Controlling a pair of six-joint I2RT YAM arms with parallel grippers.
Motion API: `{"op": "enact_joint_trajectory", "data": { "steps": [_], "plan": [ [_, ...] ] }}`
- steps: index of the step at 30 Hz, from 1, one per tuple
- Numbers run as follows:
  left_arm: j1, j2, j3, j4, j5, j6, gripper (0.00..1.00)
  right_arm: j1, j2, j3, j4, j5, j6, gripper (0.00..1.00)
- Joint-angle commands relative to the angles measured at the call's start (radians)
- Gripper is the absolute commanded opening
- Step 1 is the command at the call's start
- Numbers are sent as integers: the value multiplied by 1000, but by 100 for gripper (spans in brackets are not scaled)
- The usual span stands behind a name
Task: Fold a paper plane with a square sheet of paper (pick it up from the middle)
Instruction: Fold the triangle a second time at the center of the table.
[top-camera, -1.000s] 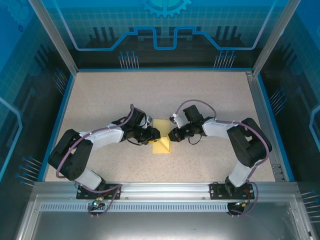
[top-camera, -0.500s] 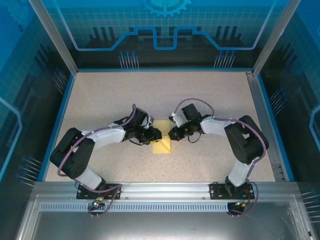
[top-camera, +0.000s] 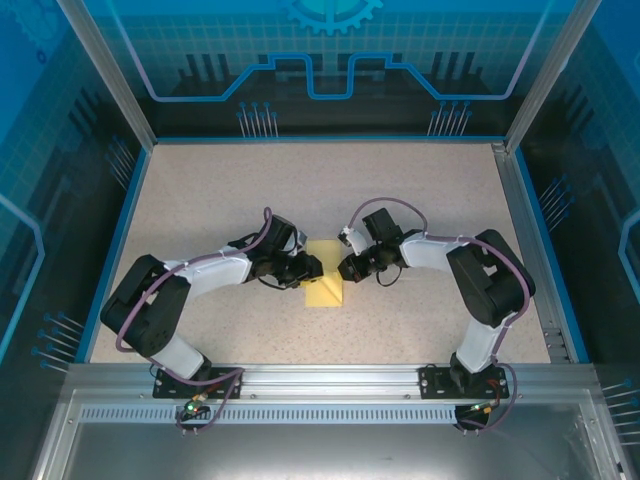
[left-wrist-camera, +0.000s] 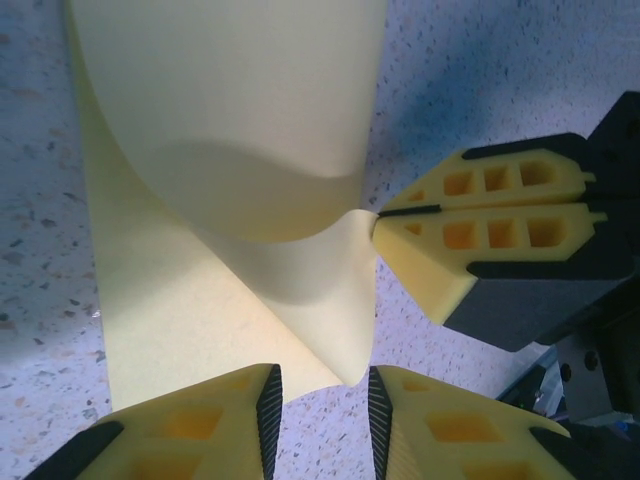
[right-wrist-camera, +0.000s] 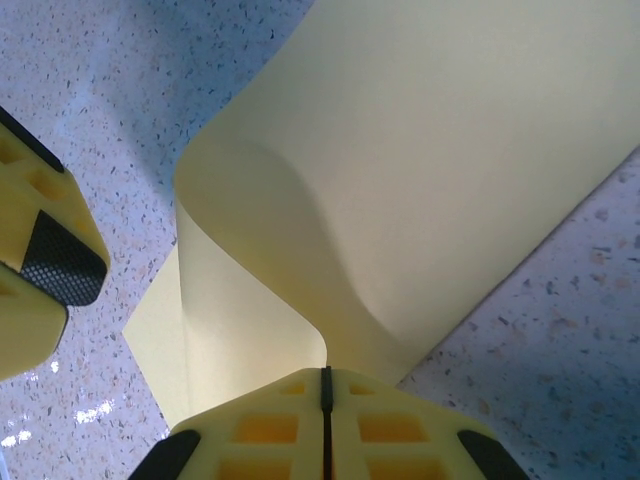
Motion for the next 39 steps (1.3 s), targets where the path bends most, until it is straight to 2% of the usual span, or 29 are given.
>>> {"op": "enact_joint_trajectory", "data": {
  "steps": [1, 11, 39],
  "plan": [
    [-8, -15, 16, 17, -39, -29, 32, -17, 17, 15, -20, 1, -20, 8],
    [-10, 22, 16, 127, 21, -88, 32, -17, 30, 22, -14, -8, -21, 8],
    [-19, 152, 16, 253, 41, -138, 31, -20, 51, 36, -17, -19, -21, 9]
  ]
}}
